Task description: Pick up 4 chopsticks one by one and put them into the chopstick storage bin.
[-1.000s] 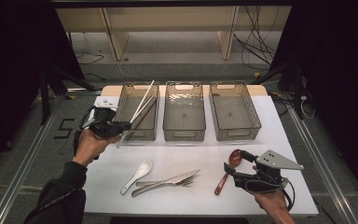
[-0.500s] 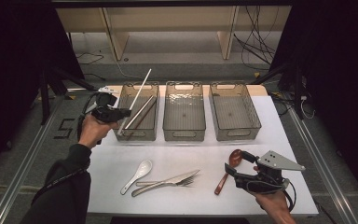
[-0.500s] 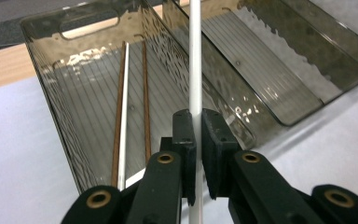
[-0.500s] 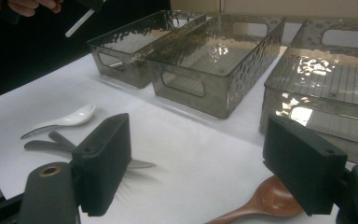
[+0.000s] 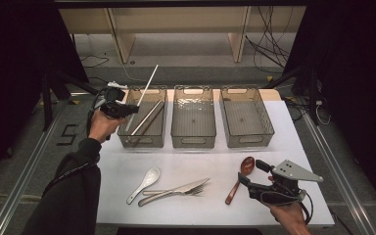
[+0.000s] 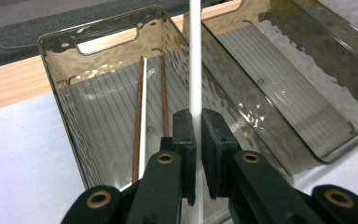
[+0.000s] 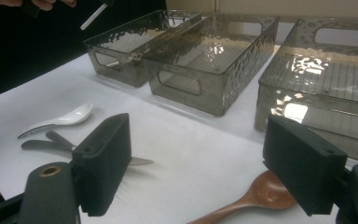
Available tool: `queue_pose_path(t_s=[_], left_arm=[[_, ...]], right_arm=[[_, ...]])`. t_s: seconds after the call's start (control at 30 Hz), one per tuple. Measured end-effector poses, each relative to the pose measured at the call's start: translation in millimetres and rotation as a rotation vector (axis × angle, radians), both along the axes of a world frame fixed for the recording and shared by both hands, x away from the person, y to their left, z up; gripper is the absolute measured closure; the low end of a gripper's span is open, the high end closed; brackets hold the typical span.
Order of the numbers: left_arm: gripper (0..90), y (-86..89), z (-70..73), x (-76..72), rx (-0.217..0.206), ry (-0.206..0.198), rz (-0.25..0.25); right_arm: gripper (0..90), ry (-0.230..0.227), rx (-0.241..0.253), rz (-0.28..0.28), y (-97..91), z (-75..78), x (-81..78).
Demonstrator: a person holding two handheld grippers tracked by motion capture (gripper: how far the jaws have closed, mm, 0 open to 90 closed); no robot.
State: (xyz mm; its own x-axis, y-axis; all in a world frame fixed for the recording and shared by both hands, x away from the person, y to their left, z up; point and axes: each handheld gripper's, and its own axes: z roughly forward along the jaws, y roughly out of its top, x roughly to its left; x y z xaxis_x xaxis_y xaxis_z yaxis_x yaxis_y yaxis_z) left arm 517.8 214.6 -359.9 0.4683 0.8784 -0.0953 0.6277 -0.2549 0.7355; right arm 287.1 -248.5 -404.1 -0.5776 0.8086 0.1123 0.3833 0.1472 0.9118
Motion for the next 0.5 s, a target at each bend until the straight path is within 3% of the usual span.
queue_pose_path(t_s=[0.2, 0.5], left_arm=[[83.9, -1.4, -8.3, 14.1, 0.019, 0.010, 0.013], [83.8, -7.1, -22.0, 21.2, 0.050, 0.028, 0.022]], right_arm=[[24.4, -0.001, 0.003, -0.010, -2.5, 0.0, -1.7], [24.4, -0.004, 0.002, -0.007, -2.1, 0.4, -2.7]])
